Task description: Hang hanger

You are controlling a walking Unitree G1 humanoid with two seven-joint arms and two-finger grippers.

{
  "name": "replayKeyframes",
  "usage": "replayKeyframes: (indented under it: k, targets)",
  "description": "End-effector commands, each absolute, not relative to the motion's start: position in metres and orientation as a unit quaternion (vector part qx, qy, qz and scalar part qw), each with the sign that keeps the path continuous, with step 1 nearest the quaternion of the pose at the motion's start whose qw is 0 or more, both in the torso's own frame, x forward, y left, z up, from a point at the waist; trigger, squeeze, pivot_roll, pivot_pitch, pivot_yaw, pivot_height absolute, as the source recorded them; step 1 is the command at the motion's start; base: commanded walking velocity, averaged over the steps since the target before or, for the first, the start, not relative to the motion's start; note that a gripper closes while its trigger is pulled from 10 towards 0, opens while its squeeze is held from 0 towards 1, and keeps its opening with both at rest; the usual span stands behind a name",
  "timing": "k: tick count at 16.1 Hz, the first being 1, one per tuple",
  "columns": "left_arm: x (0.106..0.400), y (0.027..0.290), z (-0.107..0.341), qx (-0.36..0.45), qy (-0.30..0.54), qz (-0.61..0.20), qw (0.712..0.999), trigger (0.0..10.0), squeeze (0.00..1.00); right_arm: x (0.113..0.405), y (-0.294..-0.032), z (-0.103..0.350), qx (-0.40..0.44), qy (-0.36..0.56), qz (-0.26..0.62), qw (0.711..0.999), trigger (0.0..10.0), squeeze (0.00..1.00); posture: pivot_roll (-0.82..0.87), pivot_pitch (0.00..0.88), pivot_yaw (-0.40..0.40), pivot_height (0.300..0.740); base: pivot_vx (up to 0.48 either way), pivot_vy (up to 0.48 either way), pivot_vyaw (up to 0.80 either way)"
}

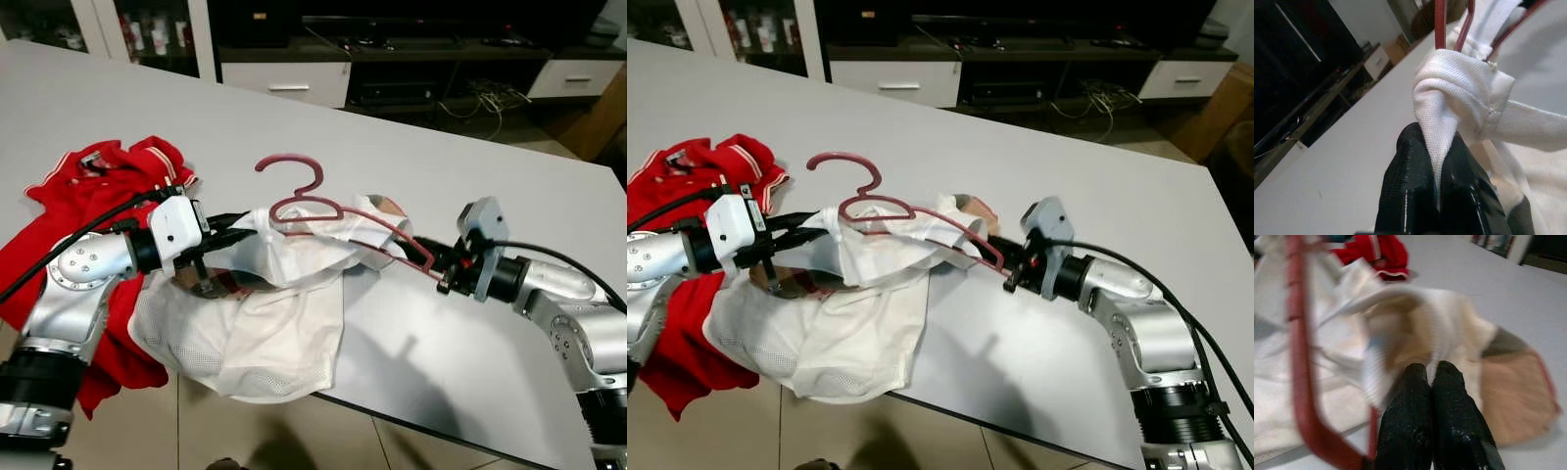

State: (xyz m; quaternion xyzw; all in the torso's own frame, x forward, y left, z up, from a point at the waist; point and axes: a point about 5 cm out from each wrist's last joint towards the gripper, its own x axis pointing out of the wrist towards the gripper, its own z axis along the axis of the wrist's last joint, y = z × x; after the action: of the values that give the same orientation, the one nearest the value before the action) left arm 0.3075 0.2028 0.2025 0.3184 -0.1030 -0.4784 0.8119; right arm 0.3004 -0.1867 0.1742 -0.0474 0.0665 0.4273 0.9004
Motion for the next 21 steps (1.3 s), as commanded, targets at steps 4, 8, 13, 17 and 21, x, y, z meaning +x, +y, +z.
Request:
replayKeyframes:
  k: [4, 8, 13, 17, 21]
  targets:
    - [0.302, 0.196, 0.195, 0.355, -0.093, -0.5, 0.784, 0.0, 0.0, 0.303, -0.206, 0.2, -0.037, 0.043, 0.401, 0.914, 0.0, 0.0, 0.05, 0.118, -0.098, 0.74, 0.0, 0.0, 0.0]
    - [0.308, 0.194, 0.197, 0.382, -0.105, -0.466, 0.791, 0.0, 0.0, 0.294, -0.207, 0.209, -0.039, 0.04, 0.41, 0.91, 0.0, 0.0, 0.04, 0.12, -0.109, 0.74, 0.0, 0.0, 0.0]
    - [0.317, 0.197, 0.196, 0.428, -0.084, -0.436, 0.787, 0.0, 0.0, 0.296, -0.198, 0.225, -0.024, 0.005, 0.397, 0.918, 0.0, 0.0, 0.04, 0.107, -0.103, 0.74, 0.0, 0.0, 0.0]
    - [0.33, 0.204, 0.204, 0.463, -0.069, -0.379, 0.798, 0.0, 0.0, 0.296, -0.195, 0.224, -0.055, 0.014, 0.379, 0.923, 0.0, 0.0, 0.05, 0.097, -0.094, 0.74, 0.0, 0.0, 0.0]
    - [0.34, 0.211, 0.216, 0.491, -0.088, -0.317, 0.806, 0.0, 0.0, 0.31, -0.207, 0.211, -0.075, 0.056, 0.299, 0.95, 0.0, 0.0, 0.05, 0.091, -0.09, 0.74, 0.0, 0.0, 0.0]
